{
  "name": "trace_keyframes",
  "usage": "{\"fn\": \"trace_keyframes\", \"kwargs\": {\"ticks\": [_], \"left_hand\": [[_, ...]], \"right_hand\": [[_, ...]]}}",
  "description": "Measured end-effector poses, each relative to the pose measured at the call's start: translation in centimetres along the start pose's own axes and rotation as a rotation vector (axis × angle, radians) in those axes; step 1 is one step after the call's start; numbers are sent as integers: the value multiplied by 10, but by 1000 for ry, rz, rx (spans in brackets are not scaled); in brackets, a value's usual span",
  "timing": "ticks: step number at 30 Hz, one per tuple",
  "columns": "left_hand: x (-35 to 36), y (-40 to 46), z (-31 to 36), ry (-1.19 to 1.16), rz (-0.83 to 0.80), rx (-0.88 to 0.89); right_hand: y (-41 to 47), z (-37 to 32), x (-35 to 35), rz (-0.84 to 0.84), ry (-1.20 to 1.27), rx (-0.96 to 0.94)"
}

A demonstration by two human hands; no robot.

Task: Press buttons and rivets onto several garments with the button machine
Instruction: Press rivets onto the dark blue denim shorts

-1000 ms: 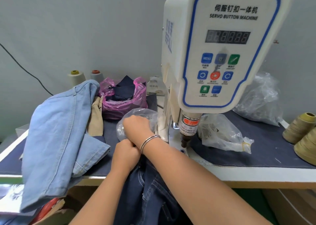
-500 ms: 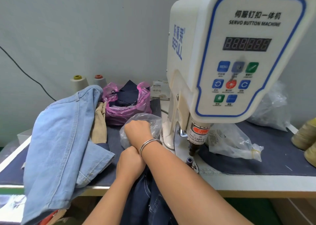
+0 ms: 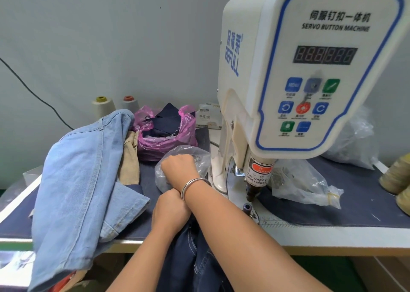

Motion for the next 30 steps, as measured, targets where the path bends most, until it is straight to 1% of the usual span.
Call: {"fn": "trace_keyframes", "kwargs": {"ticks": [8, 11, 16, 27, 30], "left_hand": [[2, 2, 1, -3, 2, 45], [3, 1, 2, -26, -32, 52], [4, -1, 3, -2, -53, 51], [6, -2, 5, 5, -55, 74], [5, -2, 5, 12, -54, 78]], "right_hand": [[-4, 2, 0, 25, 15, 16], [-5, 3, -1, 21, 13, 14], [-9, 1, -7, 54, -35, 3], [-15, 1, -9, 46, -66, 2], [-16, 0, -12, 85, -92, 6]]}}
Point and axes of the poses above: each hand's wrist, its own y-axis towards the middle knuckle, its own x-axis out of the palm, z = x × y, the point moved 9 cm from there along y, towards the middle knuckle, and after that the axes turned 12 degrees about -x, right-handed, at the moved point
